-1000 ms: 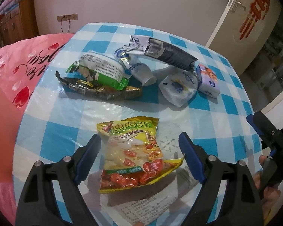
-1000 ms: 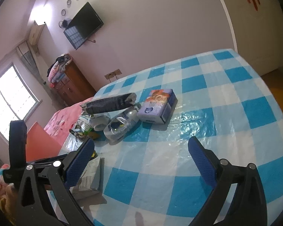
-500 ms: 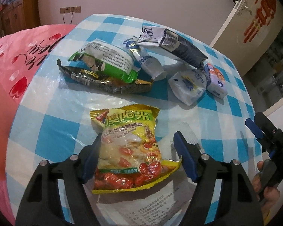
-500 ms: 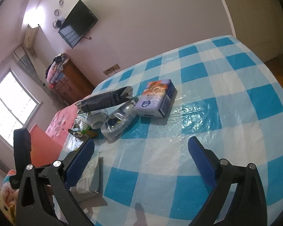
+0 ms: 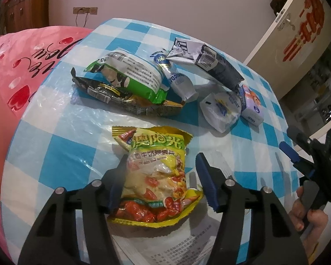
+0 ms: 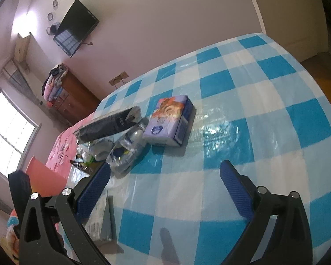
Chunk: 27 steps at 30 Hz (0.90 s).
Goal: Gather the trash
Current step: 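Grasp the yellow snack bag with the left tool while the right tool grasps the purple wipes pack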
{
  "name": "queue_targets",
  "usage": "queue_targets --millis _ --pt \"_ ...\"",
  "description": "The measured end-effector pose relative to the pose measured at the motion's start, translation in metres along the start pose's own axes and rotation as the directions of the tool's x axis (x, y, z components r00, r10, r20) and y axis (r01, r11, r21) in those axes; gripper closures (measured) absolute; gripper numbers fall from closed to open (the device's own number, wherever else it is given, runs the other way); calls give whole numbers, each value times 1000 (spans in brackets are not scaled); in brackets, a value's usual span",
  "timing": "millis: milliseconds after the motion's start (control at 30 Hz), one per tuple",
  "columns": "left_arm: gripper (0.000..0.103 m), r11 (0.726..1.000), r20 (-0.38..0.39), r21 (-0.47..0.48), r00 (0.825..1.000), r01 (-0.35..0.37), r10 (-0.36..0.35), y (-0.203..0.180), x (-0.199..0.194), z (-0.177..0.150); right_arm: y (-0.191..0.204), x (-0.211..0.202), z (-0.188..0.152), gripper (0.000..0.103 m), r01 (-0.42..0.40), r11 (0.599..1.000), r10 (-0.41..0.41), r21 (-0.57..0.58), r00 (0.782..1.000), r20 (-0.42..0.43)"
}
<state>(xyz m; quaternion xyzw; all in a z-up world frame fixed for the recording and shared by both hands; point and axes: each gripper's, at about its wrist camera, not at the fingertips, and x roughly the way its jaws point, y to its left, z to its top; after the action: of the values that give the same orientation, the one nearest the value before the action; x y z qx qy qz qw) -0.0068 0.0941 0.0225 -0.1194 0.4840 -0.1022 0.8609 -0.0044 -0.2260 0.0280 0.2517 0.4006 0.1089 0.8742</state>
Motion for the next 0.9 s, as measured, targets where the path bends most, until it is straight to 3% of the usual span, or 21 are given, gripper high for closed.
queue_targets --millis 133,167,233,467,733,900 --pt "50 1000 14 -15 1000 18 -18 4 -2 2 5 12 10 8 33 999 -33 -22 999 5" --pt "51 1000 15 -19 1000 21 -21 6 -2 3 6 15 13 17 36 999 -36 -26 999 4" --pt "52 999 17 -24 999 29 -28 8 -2 4 8 21 19 23 38 999 -38 -30 999 0" --pt "52 999 15 3 999 48 -48 9 -1 3 15 41 33 23 60 997 -61 -46 998 -10" --pt "39 994 -7 101 999 46 -46 0 0 -1 21 66 44 23 92 994 -95 -61 995 -38" --pt "38 991 -22 131 999 35 -32 -2 2 -3 27 76 46 23 132 986 -136 -106 990 -30"
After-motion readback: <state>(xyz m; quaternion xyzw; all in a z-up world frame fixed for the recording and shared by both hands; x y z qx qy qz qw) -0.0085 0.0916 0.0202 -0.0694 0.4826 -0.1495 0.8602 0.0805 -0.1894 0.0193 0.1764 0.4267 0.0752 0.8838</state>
